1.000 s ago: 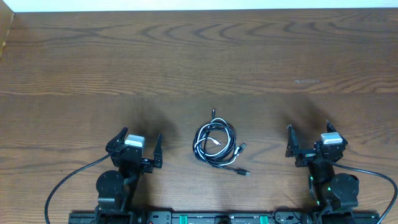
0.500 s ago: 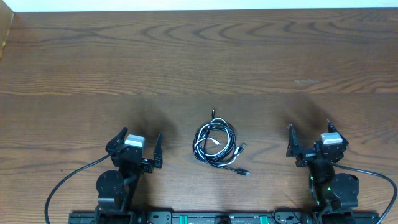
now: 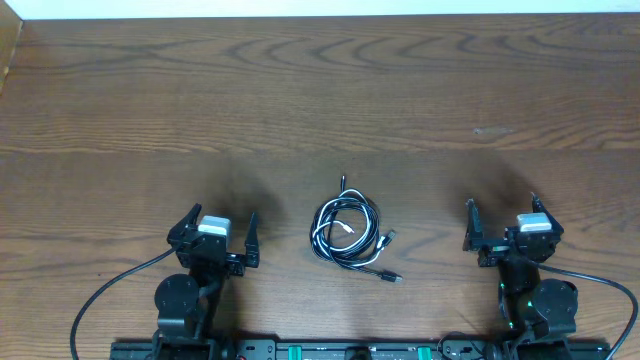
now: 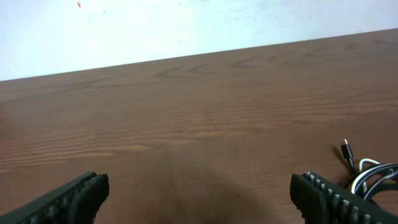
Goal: Untangle cables
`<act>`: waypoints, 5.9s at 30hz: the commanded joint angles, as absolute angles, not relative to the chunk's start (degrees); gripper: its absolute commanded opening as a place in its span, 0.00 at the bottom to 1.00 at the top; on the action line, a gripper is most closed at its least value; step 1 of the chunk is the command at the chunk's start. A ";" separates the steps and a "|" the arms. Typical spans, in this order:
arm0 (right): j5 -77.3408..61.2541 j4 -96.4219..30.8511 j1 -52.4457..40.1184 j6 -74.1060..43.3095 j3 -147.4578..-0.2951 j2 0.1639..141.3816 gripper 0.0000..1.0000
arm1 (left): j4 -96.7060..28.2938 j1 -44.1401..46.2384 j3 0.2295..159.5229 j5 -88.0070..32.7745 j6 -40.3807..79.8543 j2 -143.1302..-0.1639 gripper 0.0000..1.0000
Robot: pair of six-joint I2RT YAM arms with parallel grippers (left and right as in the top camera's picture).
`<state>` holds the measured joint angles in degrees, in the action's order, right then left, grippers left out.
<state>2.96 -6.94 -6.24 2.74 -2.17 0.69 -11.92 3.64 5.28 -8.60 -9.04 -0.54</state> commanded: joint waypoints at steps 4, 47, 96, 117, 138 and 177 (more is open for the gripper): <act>0.10 -4.16 -6.61 1.13 -1.72 0.32 0.99 | -5.91 3.55 4.29 -14.02 -9.17 -0.32 0.98; -20.95 -45.65 -6.85 -7.51 -59.00 66.54 0.99 | -23.57 3.70 49.08 -29.78 5.43 -57.25 0.98; -10.85 -34.83 -33.39 -4.60 -58.50 98.30 0.60 | -26.92 3.73 49.08 -29.56 5.17 -58.46 0.98; -10.00 -31.14 -33.43 -4.62 -58.37 100.25 0.53 | -26.74 3.73 49.08 -29.54 5.15 -58.46 0.98; -10.00 -30.65 -33.47 -4.64 -58.37 101.93 0.01 | -20.27 3.70 49.08 -28.88 5.15 -58.85 0.98; -5.85 -27.62 -33.47 -7.84 -67.92 97.56 0.01 | -20.51 3.70 48.99 -25.21 4.51 -59.53 1.00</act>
